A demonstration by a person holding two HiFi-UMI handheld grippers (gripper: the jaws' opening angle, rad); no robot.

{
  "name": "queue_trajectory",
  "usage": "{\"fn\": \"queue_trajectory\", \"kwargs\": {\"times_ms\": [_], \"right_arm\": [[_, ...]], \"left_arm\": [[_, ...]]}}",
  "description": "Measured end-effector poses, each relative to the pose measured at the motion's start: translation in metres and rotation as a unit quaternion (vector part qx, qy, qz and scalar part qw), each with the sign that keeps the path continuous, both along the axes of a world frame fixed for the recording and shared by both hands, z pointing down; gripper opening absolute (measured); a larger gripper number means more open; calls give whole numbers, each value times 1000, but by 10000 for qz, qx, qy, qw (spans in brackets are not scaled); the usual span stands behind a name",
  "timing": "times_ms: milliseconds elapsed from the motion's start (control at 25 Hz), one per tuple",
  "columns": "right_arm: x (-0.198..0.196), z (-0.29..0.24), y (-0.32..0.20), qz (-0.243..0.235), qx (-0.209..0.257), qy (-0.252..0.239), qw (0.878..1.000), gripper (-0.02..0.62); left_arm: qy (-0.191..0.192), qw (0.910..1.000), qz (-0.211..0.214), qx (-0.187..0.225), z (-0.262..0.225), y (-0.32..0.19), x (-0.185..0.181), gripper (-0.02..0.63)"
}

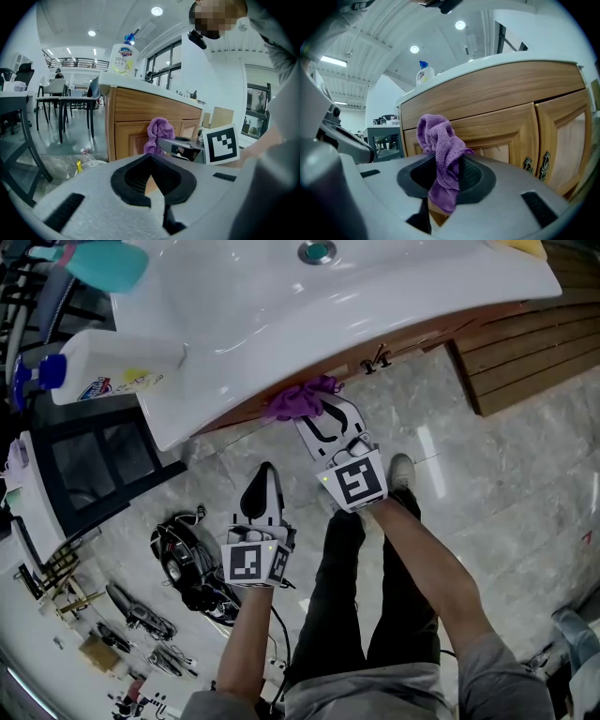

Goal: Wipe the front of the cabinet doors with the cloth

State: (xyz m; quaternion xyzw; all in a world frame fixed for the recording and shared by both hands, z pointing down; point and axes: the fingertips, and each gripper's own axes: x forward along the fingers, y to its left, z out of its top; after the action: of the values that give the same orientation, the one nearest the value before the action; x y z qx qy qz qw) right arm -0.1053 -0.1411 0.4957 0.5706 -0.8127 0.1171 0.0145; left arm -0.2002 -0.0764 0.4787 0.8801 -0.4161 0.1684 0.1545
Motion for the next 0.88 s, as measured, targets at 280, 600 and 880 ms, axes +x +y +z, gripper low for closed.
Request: {"fn": "queue_trajectory", "kwargs": {"times_ms": [280, 600, 880], "right_arm": [[22, 0, 0, 95, 40, -16, 9999, 95], [41, 1, 0, 115, 38, -101, 9999, 95], [64, 1, 2, 235, -7, -241, 9994, 95]], "left_arm": [[-3, 10000, 29, -36, 3, 4, 18, 9], [-31, 10000, 0, -61, 4, 5, 34, 9], [-72, 9999, 14, -94, 5, 9, 49, 9]]}}
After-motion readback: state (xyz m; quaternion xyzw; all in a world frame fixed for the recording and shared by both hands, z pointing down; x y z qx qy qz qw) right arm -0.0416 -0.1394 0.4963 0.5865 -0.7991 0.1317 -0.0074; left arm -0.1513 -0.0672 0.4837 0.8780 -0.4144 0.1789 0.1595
